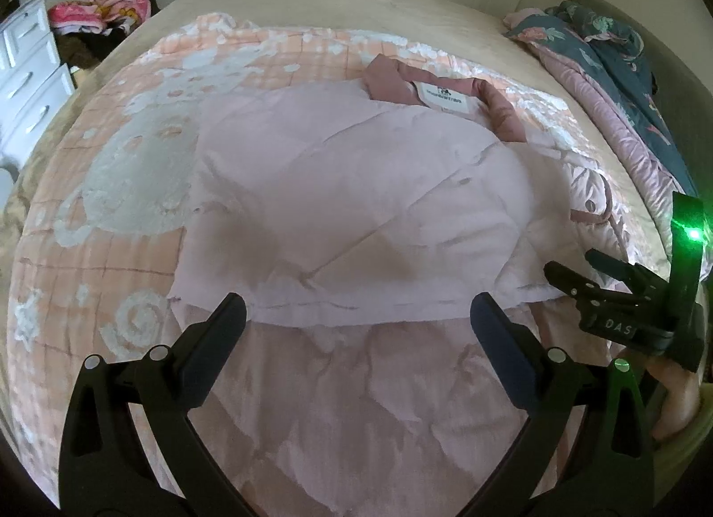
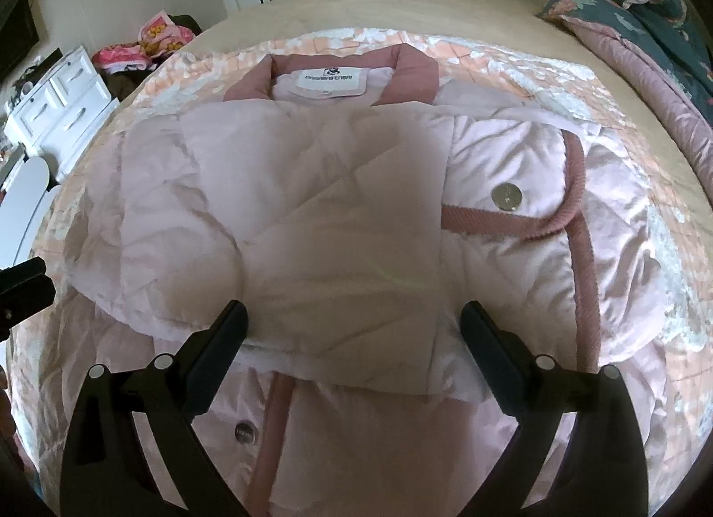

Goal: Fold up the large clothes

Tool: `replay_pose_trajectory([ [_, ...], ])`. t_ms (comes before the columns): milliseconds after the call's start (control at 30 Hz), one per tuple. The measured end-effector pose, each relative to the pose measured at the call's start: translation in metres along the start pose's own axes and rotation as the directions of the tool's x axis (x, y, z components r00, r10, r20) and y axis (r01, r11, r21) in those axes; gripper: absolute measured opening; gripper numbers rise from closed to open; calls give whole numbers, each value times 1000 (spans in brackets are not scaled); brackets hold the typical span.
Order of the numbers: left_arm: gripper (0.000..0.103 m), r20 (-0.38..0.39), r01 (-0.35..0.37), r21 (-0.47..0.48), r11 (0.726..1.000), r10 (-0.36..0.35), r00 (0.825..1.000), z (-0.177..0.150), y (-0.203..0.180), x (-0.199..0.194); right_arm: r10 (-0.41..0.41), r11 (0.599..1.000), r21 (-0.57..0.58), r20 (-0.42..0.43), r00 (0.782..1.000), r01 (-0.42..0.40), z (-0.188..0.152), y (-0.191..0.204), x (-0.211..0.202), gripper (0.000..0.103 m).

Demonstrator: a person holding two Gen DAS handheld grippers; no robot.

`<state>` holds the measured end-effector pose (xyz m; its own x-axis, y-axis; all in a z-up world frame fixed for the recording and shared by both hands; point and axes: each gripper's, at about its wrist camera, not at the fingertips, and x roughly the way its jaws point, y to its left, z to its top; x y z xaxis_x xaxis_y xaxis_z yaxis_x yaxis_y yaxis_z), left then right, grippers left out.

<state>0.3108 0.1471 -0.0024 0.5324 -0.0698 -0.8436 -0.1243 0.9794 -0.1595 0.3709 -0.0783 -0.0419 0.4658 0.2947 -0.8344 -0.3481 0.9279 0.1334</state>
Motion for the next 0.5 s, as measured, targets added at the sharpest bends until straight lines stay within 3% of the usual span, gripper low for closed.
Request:
replay_pose_trajectory([
  [100,95,0,1,9,1000,-1,1000,-3,-1,-5,1,1000,0,7,1000,-1,-3,1,-6,96],
  [300,95,12,-4,18,1000,4,1000,-7,-3,-16,90,994,62,73,993,-95,-6,-6,-33,96],
  [500,95,29,1,7,1000,-1,1000,-9,-5,-29,102,994,29,110,989,-106,-7,1,-61,96],
])
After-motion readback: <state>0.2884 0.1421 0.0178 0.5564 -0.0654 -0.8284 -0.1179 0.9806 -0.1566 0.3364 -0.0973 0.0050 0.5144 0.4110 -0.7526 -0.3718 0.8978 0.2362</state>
